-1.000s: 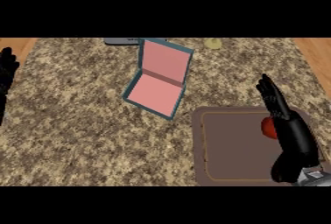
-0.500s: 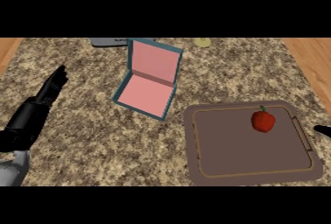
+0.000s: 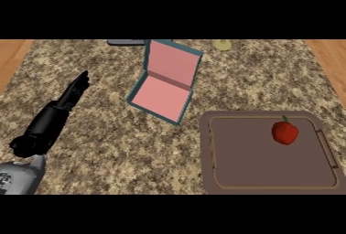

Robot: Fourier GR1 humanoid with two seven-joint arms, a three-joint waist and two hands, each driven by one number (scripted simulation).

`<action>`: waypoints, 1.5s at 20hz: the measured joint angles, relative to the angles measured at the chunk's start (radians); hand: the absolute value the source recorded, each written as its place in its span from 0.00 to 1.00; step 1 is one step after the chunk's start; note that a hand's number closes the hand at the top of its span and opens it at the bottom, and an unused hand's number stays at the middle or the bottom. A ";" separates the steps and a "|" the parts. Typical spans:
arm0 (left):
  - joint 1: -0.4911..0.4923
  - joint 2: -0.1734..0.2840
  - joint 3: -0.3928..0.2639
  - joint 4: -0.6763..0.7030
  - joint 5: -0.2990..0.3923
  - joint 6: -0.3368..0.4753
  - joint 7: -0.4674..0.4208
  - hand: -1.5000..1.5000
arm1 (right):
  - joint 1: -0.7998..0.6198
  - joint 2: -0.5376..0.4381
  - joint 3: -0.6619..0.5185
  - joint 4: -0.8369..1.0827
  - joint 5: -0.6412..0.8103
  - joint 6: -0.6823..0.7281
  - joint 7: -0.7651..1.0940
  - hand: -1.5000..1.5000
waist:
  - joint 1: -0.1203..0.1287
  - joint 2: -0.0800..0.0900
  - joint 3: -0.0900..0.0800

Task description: Pick the bell pepper from the tray and place it in the cardboard box

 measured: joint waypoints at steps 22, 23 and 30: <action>-0.089 -0.074 0.001 0.072 -0.055 -0.042 -0.003 0.50 | -0.509 0.013 0.490 -0.074 0.090 0.568 0.868 0.00 | 0.052 0.008 0.000; -0.083 -0.072 0.005 0.061 -0.054 -0.048 0.005 0.50 | -0.519 0.040 0.505 -0.053 0.107 0.568 0.872 0.00 | 0.050 0.007 0.000; -0.075 -0.074 0.038 0.044 -0.066 -0.069 0.022 0.50 | -0.587 0.159 0.558 0.067 0.185 0.591 0.885 0.00 | 0.037 0.004 0.001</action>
